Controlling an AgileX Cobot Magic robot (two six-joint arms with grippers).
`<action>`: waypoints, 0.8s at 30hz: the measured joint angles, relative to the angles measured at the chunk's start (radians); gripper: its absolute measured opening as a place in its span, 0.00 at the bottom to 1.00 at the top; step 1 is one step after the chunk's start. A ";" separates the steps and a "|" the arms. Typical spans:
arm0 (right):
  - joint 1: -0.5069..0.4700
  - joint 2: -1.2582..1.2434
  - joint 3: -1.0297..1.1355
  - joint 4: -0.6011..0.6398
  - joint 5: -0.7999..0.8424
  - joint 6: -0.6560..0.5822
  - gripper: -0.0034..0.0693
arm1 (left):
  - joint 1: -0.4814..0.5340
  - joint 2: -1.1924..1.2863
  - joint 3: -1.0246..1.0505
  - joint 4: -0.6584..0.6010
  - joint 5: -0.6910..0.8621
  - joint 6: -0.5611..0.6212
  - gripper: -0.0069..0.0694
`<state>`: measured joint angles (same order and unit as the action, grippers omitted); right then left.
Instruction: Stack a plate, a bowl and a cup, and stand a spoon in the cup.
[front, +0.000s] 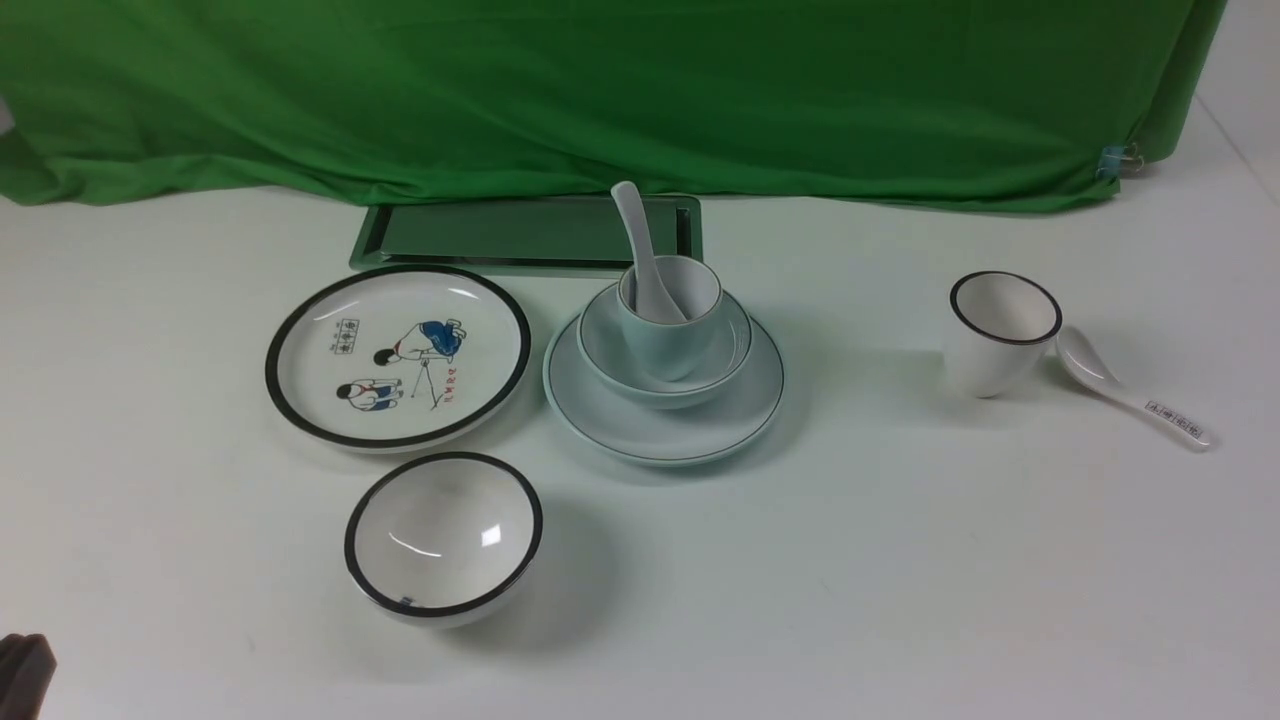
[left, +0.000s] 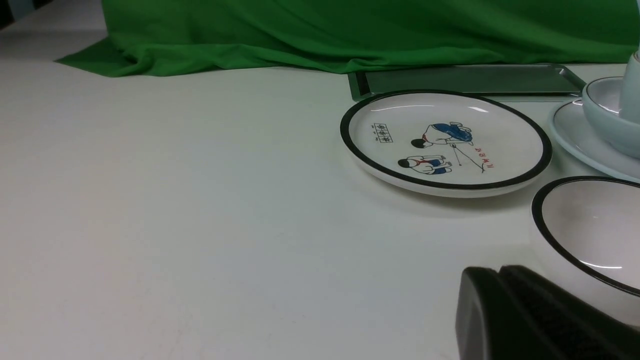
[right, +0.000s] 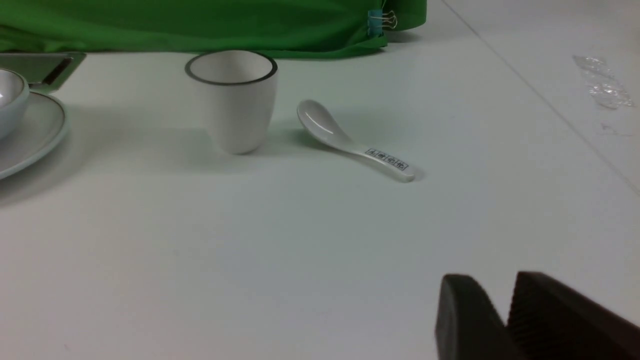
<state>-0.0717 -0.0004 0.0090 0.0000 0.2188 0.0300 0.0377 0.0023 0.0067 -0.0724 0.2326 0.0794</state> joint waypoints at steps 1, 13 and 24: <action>0.000 0.000 0.000 0.000 0.000 0.000 0.31 | 0.000 0.000 0.000 0.000 0.000 0.000 0.05; 0.000 0.000 0.000 0.000 0.000 0.000 0.32 | 0.001 0.000 0.000 0.001 0.000 0.001 0.05; 0.000 0.000 0.000 0.000 0.000 0.000 0.35 | 0.001 0.000 0.000 0.001 0.000 0.001 0.05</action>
